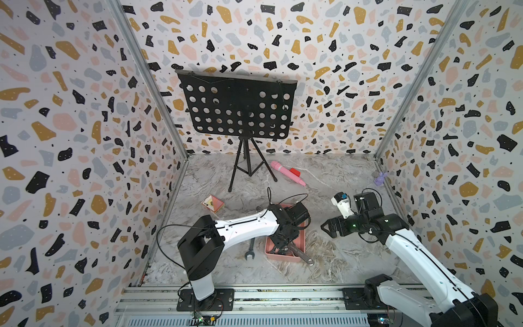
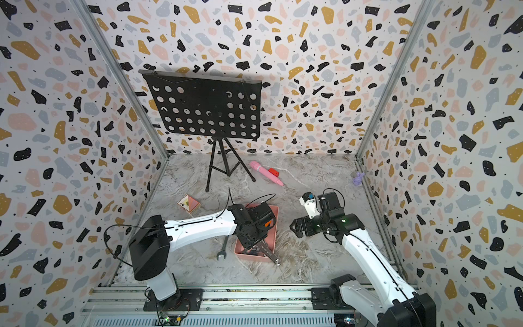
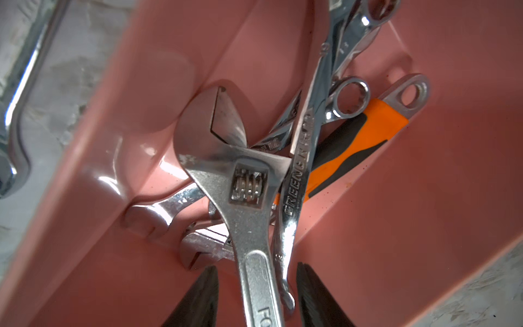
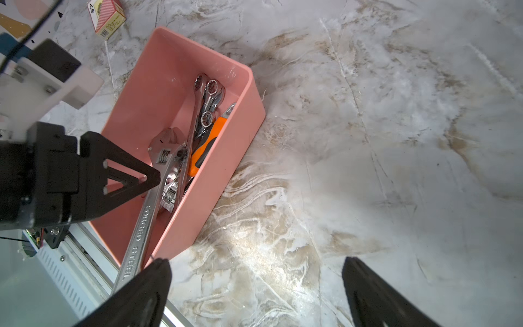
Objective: Take out the wrench from the storage box
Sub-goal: Pick up the wrench from the storage box.
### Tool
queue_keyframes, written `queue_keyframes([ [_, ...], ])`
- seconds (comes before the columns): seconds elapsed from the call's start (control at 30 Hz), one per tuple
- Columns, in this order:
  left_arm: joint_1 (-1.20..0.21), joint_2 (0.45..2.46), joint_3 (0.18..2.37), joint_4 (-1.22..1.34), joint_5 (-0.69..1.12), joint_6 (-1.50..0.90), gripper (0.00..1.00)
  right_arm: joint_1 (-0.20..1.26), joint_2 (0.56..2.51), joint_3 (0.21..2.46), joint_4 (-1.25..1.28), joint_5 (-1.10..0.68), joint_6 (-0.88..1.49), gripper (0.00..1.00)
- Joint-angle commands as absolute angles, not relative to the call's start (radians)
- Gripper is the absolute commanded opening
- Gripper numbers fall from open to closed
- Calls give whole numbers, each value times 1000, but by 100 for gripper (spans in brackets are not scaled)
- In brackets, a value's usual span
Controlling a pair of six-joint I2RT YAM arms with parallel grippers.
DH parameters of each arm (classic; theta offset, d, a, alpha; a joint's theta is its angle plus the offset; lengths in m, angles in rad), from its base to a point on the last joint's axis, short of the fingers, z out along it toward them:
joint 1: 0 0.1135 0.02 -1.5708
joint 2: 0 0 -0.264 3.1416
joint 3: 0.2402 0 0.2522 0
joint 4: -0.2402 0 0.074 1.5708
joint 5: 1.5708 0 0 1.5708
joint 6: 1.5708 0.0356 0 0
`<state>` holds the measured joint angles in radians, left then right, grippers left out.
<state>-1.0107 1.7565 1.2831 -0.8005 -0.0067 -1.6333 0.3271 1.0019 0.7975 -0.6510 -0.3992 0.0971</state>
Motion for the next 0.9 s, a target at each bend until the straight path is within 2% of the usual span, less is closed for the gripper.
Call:
queue_keyframes([
  [0.0,-1020,1769,1284,-817,33,-1686,48,329,987,794,-655,-410,91,100],
  [0.27,-1022,1821,1285,-818,74,-1706,42,330,987,784,-644,-417,92,100],
  [0.73,-1024,1823,1318,-835,71,-1702,15,330,988,784,-632,-417,88,100],
  [0.87,-1028,1801,1321,-841,65,-1710,4,330,987,788,-634,-413,85,100],
])
